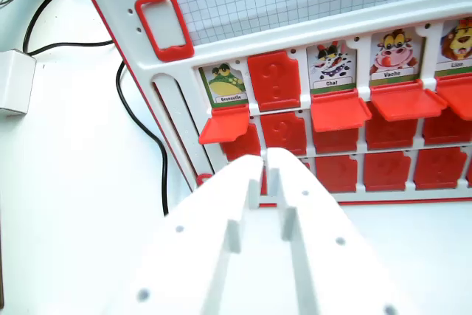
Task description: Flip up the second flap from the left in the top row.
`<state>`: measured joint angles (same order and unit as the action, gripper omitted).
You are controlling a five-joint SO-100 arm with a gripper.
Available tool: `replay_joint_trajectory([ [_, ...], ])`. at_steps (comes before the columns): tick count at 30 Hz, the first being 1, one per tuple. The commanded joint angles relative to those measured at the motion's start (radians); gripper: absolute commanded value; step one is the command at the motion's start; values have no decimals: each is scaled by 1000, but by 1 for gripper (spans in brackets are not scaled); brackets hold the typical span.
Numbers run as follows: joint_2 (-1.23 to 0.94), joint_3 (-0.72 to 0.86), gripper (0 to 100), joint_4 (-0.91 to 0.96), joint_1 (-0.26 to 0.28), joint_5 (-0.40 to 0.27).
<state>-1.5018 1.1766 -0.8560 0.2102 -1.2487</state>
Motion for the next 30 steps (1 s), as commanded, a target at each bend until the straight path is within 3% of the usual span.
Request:
replay_joint_trajectory([
  [1,-219,-2,0,-87,-20,-84],
  [12,-515,138,0,-295,-129,-356],
  [16,-612,183,0,-318,-161,-422],
  [22,-701,209,0,-342,-192,-465],
  [30,-741,229,0,-333,-181,-439],
])
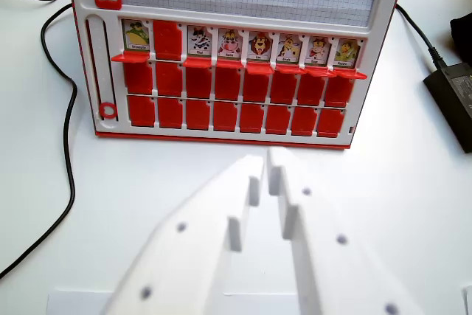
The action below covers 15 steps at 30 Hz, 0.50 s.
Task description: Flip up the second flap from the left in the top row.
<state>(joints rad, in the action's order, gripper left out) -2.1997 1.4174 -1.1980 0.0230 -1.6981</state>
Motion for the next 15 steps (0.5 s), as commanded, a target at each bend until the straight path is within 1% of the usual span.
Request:
replay_joint_trajectory([
  [1,-44,-11,0,11,6,14],
  [15,-66,-2,0,14,-2,54],
])
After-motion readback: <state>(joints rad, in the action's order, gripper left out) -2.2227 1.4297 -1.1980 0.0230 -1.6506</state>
